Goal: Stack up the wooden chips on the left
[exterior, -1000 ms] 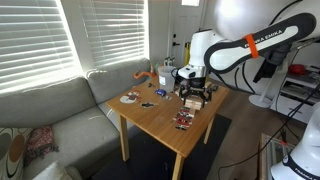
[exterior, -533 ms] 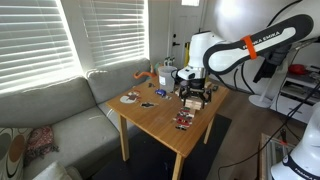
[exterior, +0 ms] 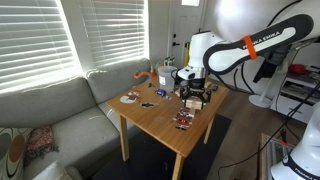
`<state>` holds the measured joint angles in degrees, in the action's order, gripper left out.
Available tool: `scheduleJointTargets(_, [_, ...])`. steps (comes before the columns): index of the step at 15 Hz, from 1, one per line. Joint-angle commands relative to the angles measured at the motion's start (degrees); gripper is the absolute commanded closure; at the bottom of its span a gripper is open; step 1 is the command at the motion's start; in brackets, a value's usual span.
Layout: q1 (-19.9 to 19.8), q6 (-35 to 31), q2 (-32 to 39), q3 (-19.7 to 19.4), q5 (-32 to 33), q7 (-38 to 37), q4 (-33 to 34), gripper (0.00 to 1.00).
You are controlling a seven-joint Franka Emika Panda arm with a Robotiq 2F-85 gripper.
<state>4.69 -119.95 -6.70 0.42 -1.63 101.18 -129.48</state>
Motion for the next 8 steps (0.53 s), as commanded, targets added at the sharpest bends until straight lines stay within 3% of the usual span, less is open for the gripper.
scheduleJointTargets(1, [-0.4, -0.8, 0.3, 0.2, 1.0, -0.4, 0.3, 0.41])
scheduleJointTargets(4, [-0.3, -0.4, -0.3, 0.2, -0.3, -1.1, 0.1, 0.41])
scheduleJointTargets(8, [-0.3, 0.4, -1.9, 0.3, -3.4, -9.2, -0.5, 0.41])
